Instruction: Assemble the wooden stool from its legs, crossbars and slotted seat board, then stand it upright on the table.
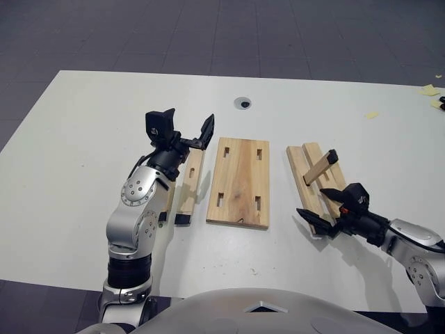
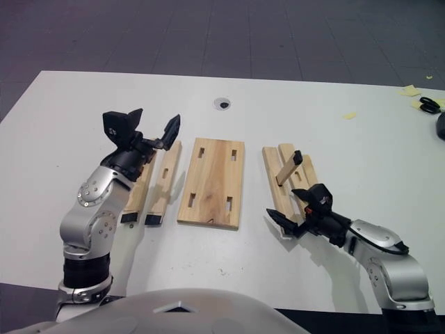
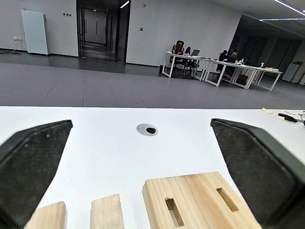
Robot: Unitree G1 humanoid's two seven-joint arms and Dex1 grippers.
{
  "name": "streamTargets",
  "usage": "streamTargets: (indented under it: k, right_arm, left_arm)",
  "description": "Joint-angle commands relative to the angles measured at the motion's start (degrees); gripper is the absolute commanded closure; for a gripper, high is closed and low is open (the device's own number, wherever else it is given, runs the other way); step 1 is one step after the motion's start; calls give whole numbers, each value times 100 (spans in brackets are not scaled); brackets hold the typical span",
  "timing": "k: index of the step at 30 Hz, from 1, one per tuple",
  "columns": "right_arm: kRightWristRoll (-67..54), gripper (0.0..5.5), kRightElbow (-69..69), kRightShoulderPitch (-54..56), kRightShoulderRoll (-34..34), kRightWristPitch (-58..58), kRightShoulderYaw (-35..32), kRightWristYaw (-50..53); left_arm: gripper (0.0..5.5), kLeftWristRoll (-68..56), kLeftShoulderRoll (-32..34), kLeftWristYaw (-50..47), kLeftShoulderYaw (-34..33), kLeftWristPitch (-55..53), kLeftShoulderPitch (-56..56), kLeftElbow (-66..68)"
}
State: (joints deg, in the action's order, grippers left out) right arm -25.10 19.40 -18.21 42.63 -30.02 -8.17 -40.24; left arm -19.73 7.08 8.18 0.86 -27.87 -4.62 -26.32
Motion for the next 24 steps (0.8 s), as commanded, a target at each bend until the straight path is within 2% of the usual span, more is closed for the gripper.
streamTargets:
  k: [1,11,19,24]
  right_arm:
    - [459,13,-182,102,161,-25,319,0]
    - [554,13,72,97,229,-361,545,-162]
    - [299,127,95,439,-135,-1038,398,207]
    - [111,204,247,494,-39,-1590,308,278]
  left_arm:
    - [10,92,-57,-81,66,-35,68,-87]
    - [10,137,-28,-63,67,16,-2,26]
    - [10,207,-40,-9,103,71,-116,144]
    - [10,245,-71,-27,106,95,-70,116]
